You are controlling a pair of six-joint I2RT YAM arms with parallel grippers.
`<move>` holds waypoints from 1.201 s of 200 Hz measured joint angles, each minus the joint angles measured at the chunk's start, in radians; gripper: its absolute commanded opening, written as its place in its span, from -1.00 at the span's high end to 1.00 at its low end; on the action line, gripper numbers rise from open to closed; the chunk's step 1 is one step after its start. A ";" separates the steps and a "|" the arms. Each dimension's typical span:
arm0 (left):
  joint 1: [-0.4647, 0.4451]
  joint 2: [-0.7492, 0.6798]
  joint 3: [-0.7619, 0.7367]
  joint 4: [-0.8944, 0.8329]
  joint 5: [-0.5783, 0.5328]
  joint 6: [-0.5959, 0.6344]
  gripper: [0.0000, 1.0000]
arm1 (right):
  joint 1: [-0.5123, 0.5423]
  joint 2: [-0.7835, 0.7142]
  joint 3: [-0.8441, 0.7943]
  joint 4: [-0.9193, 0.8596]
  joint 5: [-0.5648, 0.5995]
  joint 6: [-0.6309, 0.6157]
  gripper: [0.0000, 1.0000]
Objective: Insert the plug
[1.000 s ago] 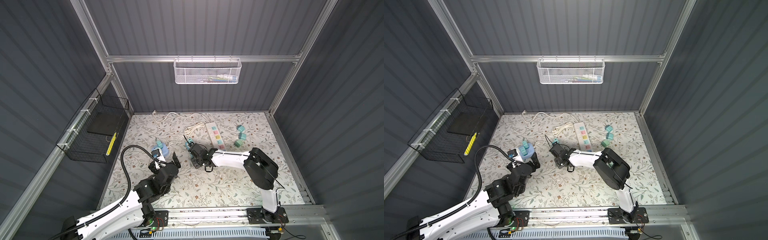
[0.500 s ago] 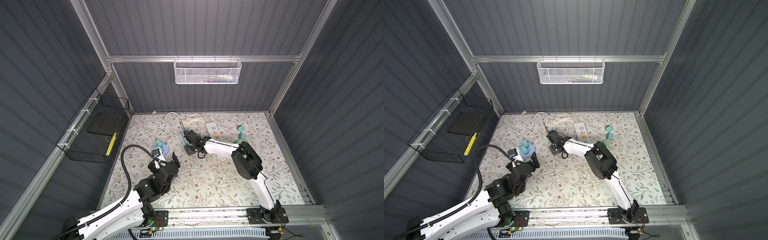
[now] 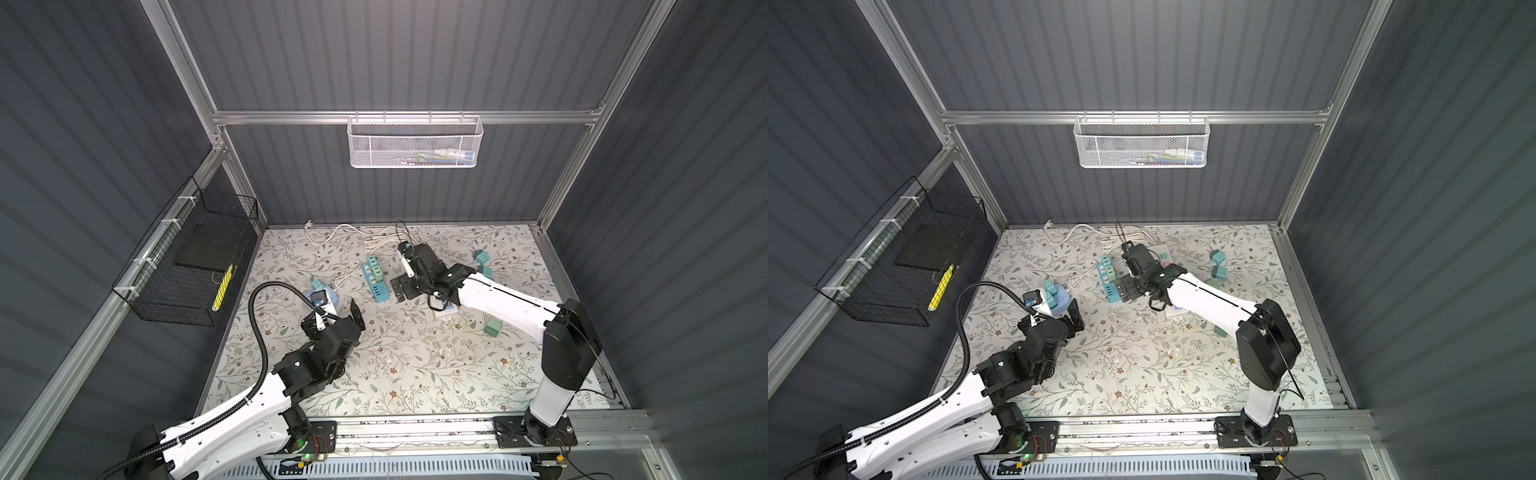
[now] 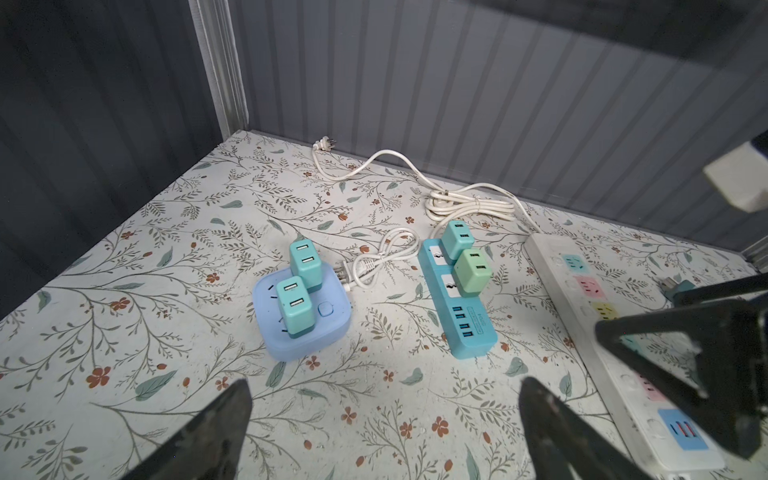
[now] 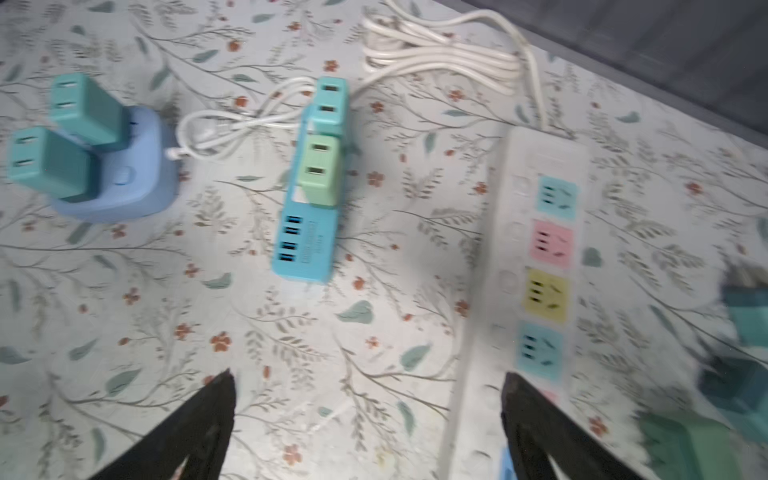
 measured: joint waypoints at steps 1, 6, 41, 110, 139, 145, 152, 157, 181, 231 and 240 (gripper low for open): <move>0.001 0.002 0.002 0.002 0.002 0.000 -1.00 | -0.007 0.000 -0.001 -0.003 0.000 -0.002 -0.98; 0.003 0.011 0.007 0.007 0.008 0.007 -1.00 | -0.029 0.002 -0.006 -0.010 0.000 -0.007 -0.98; 0.029 0.109 0.077 0.043 0.088 0.060 -1.00 | -0.181 0.088 -0.025 -0.072 -0.037 -0.031 -0.98; 0.043 0.266 0.163 0.053 0.252 0.082 -1.00 | -0.221 0.205 -0.025 -0.097 -0.112 -0.025 -0.98; 0.043 0.266 0.163 0.054 0.270 0.082 -1.00 | -0.228 0.218 -0.025 -0.091 -0.121 -0.015 -0.98; 0.043 0.266 0.163 0.054 0.273 0.082 -1.00 | -0.230 0.225 -0.025 -0.089 -0.123 -0.012 -0.98; 0.043 0.266 0.163 0.054 0.275 0.082 -1.00 | -0.231 0.234 -0.025 -0.089 -0.124 -0.007 -0.97; 0.043 0.266 0.163 0.054 0.276 0.082 -1.00 | -0.231 0.241 -0.025 -0.089 -0.124 -0.002 -0.94; 0.043 0.266 0.163 0.054 0.276 0.082 -1.00 | -0.231 0.263 -0.025 -0.090 -0.126 0.021 -0.78; 0.043 0.259 0.163 0.055 0.276 0.082 -1.00 | -0.195 0.217 -0.092 -0.058 -0.090 0.091 -0.52; 0.043 0.256 0.163 0.057 0.276 0.082 -1.00 | -0.177 0.200 -0.115 -0.054 -0.082 0.109 -0.52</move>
